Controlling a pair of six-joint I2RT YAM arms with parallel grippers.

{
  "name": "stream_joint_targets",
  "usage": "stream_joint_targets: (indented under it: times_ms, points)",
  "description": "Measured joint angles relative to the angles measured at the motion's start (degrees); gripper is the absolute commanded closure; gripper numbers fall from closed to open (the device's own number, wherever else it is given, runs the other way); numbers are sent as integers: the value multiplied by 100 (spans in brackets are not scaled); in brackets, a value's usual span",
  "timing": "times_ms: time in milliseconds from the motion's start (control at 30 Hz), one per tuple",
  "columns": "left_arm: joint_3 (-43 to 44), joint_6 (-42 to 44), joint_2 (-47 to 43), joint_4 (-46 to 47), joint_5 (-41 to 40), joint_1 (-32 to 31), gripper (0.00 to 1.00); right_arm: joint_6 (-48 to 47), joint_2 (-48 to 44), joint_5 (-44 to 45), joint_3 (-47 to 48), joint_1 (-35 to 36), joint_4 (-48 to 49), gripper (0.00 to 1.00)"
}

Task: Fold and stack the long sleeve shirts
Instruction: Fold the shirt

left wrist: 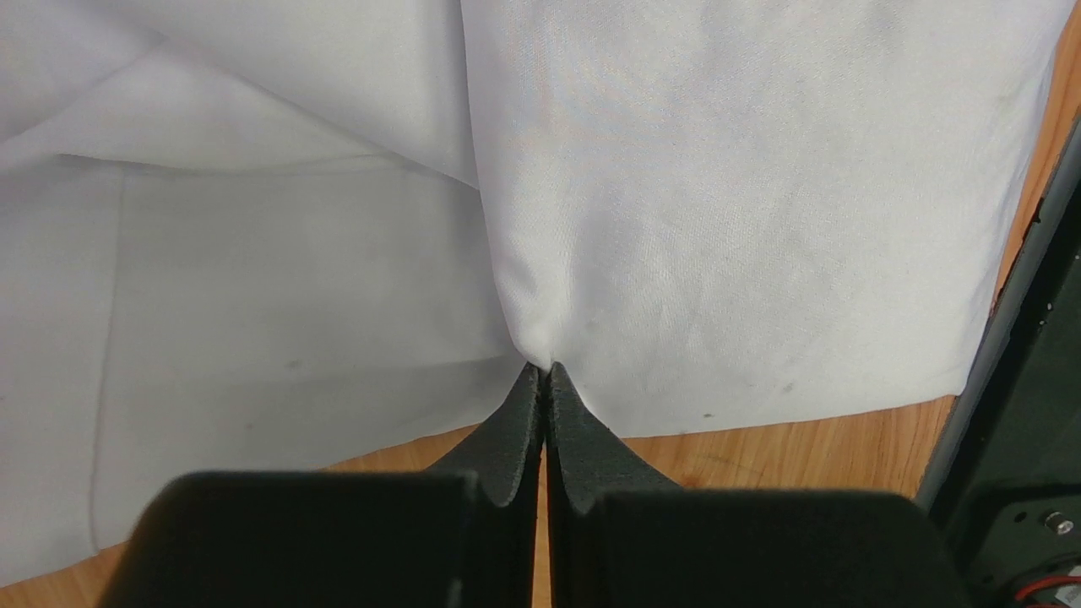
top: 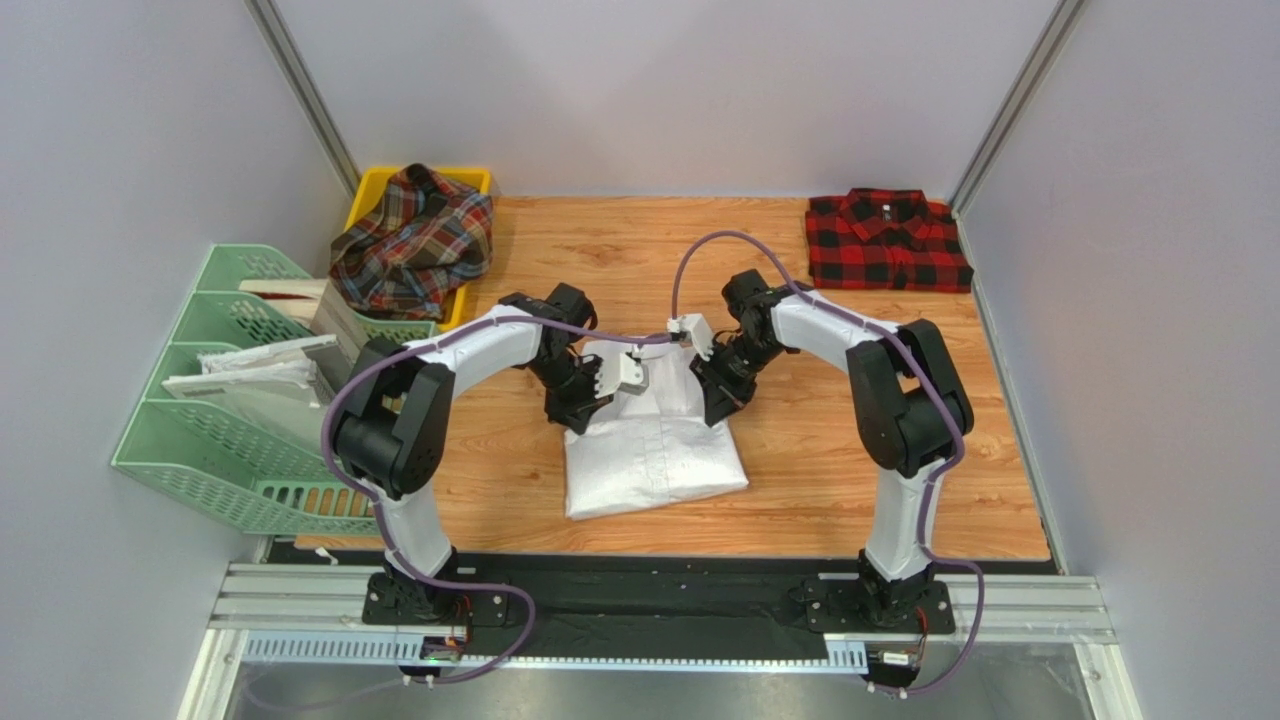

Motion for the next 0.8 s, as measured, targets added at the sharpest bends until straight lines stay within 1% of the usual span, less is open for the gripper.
stream_joint_targets:
  times_ms: [167, 267, 300, 333, 367, 433, 467, 533, 567, 600, 633, 667, 733, 767, 800]
  points:
    - [-153, 2, -103, 87, -11, -107, 100, 691, 55, -341, -546, 4, 284, 100]
    - [-612, -46, -387, 177, 0, -354, 100, 1054, -203, -533, -1043, 55, 409, 100]
    - [-748, -85, -483, 166, 28, -439, 99, 1137, -332, -555, -1239, 109, 472, 96]
    - [-874, -136, -577, 153, 68, -518, 96, 1200, -435, -549, -1364, 160, 470, 86]
    - [-955, -184, -640, 131, 101, -577, 87, 1276, -551, -544, -1493, 227, 463, 73]
    - [-1060, -275, -758, 61, 160, -645, 74, 1419, -730, -551, -1569, 317, 378, 64]
    - [-1067, -310, -822, 28, 173, -634, 64, 1438, -791, -570, -1556, 345, 350, 53]
    - [-1064, -339, -1040, 15, 227, -544, 57, 1443, -863, -636, -1368, 304, 96, 47]
    - [-1060, -328, -1178, 11, 260, -509, 50, 1447, -872, -702, -1228, 234, -15, 45]
    - [-1036, -328, -1344, -17, 321, -472, 44, 1453, -872, -791, -1060, 125, -127, 46]
    - [-966, -332, -1504, -68, 398, -437, 43, 1475, -872, -870, -896, 13, -219, 47]
    - [-850, -343, -1631, -105, 498, -431, 41, 1515, -866, -966, -717, -96, -286, 51]
    - [-590, -409, -1740, -138, 752, -457, 39, 1692, -820, -1169, -382, -245, -315, 56]
    - [-459, -439, -1749, -129, 883, -494, 39, 1794, -765, -1276, -229, -280, -286, 61]
    - [-350, -503, -1738, -92, 1012, -560, 39, 1915, -686, -1392, -92, -273, -247, 63]
